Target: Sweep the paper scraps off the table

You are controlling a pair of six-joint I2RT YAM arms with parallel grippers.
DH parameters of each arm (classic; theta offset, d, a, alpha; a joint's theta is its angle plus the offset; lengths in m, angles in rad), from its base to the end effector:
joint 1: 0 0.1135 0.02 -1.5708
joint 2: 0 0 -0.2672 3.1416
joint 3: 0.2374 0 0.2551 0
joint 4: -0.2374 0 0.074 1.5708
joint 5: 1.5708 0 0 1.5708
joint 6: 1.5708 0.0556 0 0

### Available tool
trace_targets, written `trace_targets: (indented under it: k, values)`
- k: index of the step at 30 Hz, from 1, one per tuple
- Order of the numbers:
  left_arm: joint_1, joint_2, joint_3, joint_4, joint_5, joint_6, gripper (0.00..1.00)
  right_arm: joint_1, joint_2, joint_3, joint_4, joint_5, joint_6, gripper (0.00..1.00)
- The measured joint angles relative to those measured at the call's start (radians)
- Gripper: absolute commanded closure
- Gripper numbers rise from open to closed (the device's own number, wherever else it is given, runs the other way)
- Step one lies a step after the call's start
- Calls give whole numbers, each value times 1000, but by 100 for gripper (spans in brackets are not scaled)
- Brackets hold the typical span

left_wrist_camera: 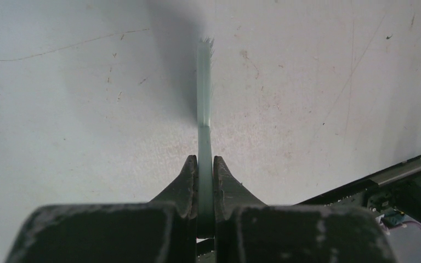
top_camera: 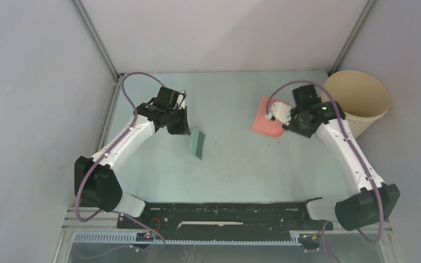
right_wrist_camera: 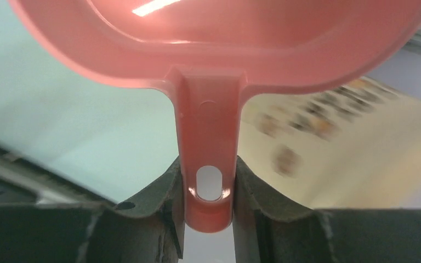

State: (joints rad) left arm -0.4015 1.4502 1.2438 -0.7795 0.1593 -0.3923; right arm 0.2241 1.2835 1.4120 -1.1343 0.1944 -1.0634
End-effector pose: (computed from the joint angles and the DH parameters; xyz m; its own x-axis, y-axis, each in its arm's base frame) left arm 0.2856 -0.1308 0.2792 -0.8875 -0.0333 -0.4596 0.1376 0.9327 -0.3333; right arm 0.2474 0.0454 0.3524 -0.2977 -0.9474 -0.1176 -0.7767 0.3120 -0.5472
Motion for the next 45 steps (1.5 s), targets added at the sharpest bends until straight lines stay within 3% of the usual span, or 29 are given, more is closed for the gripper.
trace_targets:
  k: [6, 13, 25, 28, 29, 30, 31, 38, 40, 45]
  values:
    - [1, -6, 0, 0, -9, 0, 100, 105, 124, -167, -101, -182, 154, 100]
    - [16, -14, -14, 64, 75, -38, 100, 187, 163, -241, -54, -364, 285, 93]
    - [81, -50, -211, 375, 224, -314, 97, 210, 349, -391, 238, -360, 444, 78]
    - [92, -10, -256, 435, 258, -380, 94, 210, 357, -410, 294, -331, 464, 68]
    - [92, 4, -268, 446, 267, -396, 93, 210, 357, -412, 303, -324, 467, 44]
    - [92, 16, -277, 452, 272, -406, 91, 209, 357, -414, 311, -316, 469, 7]
    - [92, 26, -283, 456, 278, -415, 88, 207, 357, -415, 317, -311, 476, 1]
    - [92, 40, -295, 454, 275, -436, 75, 188, 283, -424, 317, -310, 489, 0]
    - [92, 40, -298, 438, 253, -431, 64, 182, 253, -424, 315, -316, 491, 0]
    - [91, 30, -299, 348, 160, -391, 51, 160, 183, -424, 298, -310, 496, 0]
